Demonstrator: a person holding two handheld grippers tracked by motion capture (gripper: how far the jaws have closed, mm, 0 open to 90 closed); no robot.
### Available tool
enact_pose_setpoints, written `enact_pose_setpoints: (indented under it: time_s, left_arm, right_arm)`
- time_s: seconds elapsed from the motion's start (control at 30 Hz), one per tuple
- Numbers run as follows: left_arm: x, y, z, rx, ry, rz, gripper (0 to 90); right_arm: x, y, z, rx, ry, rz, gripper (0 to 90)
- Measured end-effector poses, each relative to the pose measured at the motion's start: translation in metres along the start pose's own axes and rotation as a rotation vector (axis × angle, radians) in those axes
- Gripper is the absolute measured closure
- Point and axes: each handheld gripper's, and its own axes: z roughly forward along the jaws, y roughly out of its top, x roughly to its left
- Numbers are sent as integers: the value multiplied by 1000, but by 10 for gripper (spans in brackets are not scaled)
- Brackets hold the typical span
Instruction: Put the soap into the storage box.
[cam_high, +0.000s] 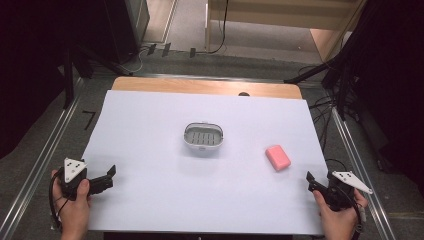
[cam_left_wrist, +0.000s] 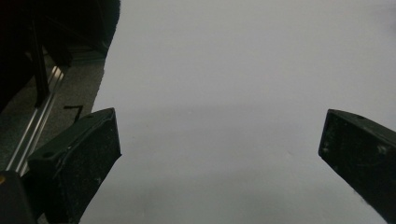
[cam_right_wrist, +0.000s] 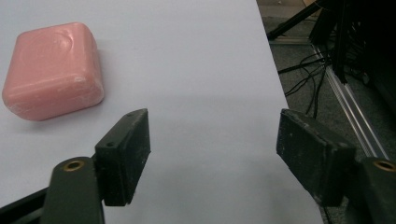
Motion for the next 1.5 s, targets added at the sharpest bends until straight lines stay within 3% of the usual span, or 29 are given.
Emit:
enact_pose_setpoints:
  time_s: [0.1, 0.2, 0.23, 0.3, 0.37, 0.47, 0.63, 0.8, 0.83, 0.87, 0.97, 1.07, 1.2, 1.5]
  left_arm:
    - [-1, 0, -1, -4, 1, 5, 0]
    - [0, -1, -3, -24, 3, 0, 0]
    - [0, -2, -3, -26, 1, -1, 0]
    - [0, -2, -3, -32, 2, 1, 0]
    - [-1, -2, -3, -28, 5, 6, 0]
    - [-4, -1, -1, -16, 10, 31, 0]
    - [-6, -1, -1, -9, 19, 51, 0]
    - [-5, -1, -1, -7, 17, 50, 0]
    - [-5, -1, -1, -7, 17, 50, 0]
    - [-5, -1, -1, -11, 17, 50, 0]
    - [-6, -1, -1, -11, 17, 50, 0]
    - [-6, -1, -1, -10, 15, 51, 0]
    - [-6, -1, -1, -8, 12, 52, 0]
    - [-6, -1, 0, -3, 11, 58, 0]
  right_arm:
    - [0, 0, 0, -2, 1, 1, 342]
    - [1, 6, -1, 1, 20, -48, 486]
    - [1, 9, -2, 5, 43, -68, 497]
    - [2, 15, -4, 14, 80, -60, 500]
    - [3, 21, -6, 52, 83, -54, 500]
    - [8, 32, -7, 111, 71, -103, 502]
    - [16, 50, 1, 274, 128, -119, 416]
    - [24, 63, 10, 388, 155, -150, 365]
    - [24, 63, 10, 388, 155, -150, 365]
    - [28, 69, 13, 432, 163, -157, 347]
    - [31, 77, 18, 483, 195, -144, 306]
    - [33, 81, 20, 505, 202, -144, 300]
    - [45, 91, 28, 583, 204, -161, 240]
    - [65, 106, 41, 636, 213, -169, 241]
